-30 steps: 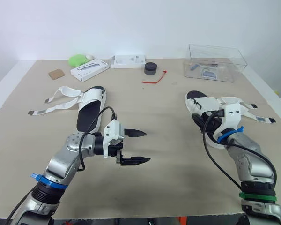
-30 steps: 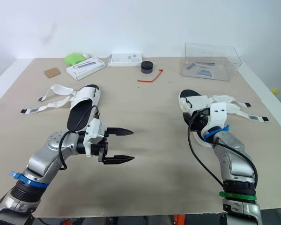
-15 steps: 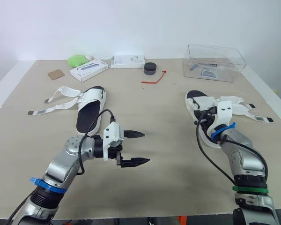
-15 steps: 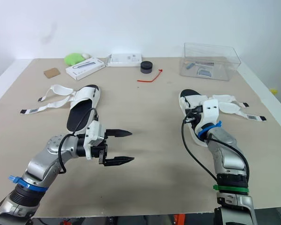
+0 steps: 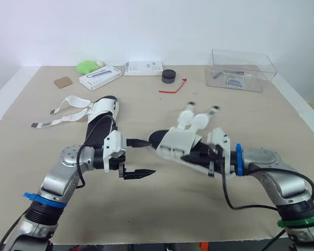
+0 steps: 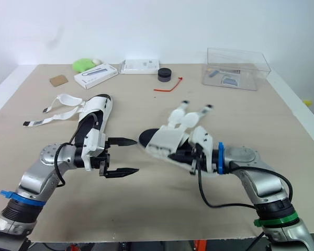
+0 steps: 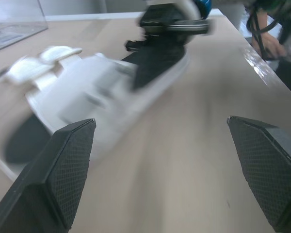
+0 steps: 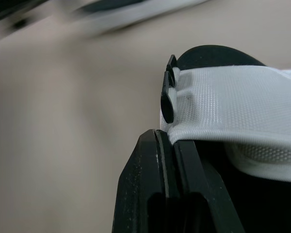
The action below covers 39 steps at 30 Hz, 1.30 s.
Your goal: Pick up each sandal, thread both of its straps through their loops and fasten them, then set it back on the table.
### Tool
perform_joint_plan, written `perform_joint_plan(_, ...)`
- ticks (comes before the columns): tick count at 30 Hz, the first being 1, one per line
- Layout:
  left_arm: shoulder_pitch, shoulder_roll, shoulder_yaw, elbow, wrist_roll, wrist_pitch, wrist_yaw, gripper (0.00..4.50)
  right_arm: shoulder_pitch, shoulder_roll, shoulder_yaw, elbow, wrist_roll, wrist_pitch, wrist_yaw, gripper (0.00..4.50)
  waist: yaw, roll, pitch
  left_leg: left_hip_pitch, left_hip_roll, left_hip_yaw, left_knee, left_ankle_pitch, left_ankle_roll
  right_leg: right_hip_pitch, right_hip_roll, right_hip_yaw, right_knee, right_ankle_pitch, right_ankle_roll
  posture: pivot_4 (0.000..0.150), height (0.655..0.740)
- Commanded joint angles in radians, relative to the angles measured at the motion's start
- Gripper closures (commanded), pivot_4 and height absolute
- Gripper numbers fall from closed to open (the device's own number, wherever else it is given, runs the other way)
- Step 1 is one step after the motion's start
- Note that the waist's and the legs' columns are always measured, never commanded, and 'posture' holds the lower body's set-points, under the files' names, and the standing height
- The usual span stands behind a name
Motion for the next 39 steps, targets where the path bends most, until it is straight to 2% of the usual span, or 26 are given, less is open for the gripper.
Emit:
perform_joint_plan(1, -0.021, 0.021, 0.032, 0.009, 0.006, -0.057, -0.038, 0.0, -0.016, -0.034, 0.067, -0.021, -0.03, -0.094, 0.142, 4.47, 0.0, 0.0, 0.0, 0.0, 0.0, 0.0, 0.0, 0.0, 0.0, 0.0, 0.0, 0.0, 0.0, 0.0, 0.0, 0.15, 0.74)
perform_joint_plan(4, -0.018, 0.031, 0.036, 0.007, 0.003, -0.059, -0.046, 0.0, -0.03, -0.042, 0.096, 0.002, -0.054, -0.131, 0.19, 4.47, 0.0, 0.0, 0.0, 0.0, 0.0, 0.001, 0.0, 0.0, 0.0, 0.0, -0.001, 0.0, 0.0, 0.0, 0.0, 0.15, 0.74)
perform_joint_plan(9, 0.002, 0.048, 0.042, -0.013, -0.004, -0.054, -0.056, 0.0, -0.031, -0.06, 0.104, -0.046, 0.025, -0.076, 0.293, 4.47, 0.0, 0.0, 0.0, 0.0, 0.001, -0.001, 0.0, 0.0, -0.001, 0.0, 0.0, -0.001, 0.0, 0.0, 0.0, 0.15, 0.74)
perform_joint_plan(12, 0.023, 0.06, 0.042, -0.029, -0.008, -0.056, -0.066, 0.0, -0.026, -0.08, 0.116, -0.03, 0.006, -0.123, 0.361, 4.47, 0.0, 0.0, 0.0, 0.0, 0.001, 0.0, 0.0, -0.001, -0.001, 0.0, 0.0, -0.001, 0.0, 0.0, 0.0, 0.15, 0.74)
perform_joint_plan(25, 0.029, 0.049, 0.034, -0.019, -0.008, -0.056, -0.065, 0.0, -0.133, -0.028, 0.094, 0.122, -0.052, -0.191, 0.362, 4.47, 0.0, -0.001, 0.001, 0.0, 0.002, 0.0, 0.001, 0.0, -0.002, 0.0, 0.0, 0.0, 0.0, 0.001, -0.001, 0.15, 0.74)
perform_joint_plan(37, 0.016, 0.027, 0.019, 0.014, 0.039, -0.091, -0.047, 0.0, -0.083, -0.056, 0.099, 0.109, -0.052, -0.162, 0.362, 4.47, 0.0, -0.001, 0.001, 0.0, 0.001, 0.0, 0.001, -0.001, -0.002, 0.0, 0.0, 0.0, 0.0, 0.001, -0.001, 0.15, 0.74)
perform_joint_plan(38, 0.01, 0.023, 0.017, 0.019, 0.041, -0.091, -0.046, 0.0, -0.078, -0.079, 0.095, 0.107, -0.049, -0.151, 0.378, 3.77, 0.001, -0.001, 0.001, 0.0, 0.001, 0.0, 0.001, -0.001, -0.002, 0.0, 0.0, 0.0, 0.0, 0.001, -0.001, 0.15, 0.74)
perform_joint_plan(39, 0.002, 0.019, 0.017, 0.024, 0.039, -0.084, -0.044, 0.0, -0.073, -0.098, 0.079, 0.1, -0.032, -0.127, 0.383, 3.5, 0.001, -0.001, 0.001, 0.0, 0.001, 0.0, 0.001, -0.001, -0.002, 0.0, 0.0, 0.0, 0.0, 0.001, -0.001, 0.15, 0.74)
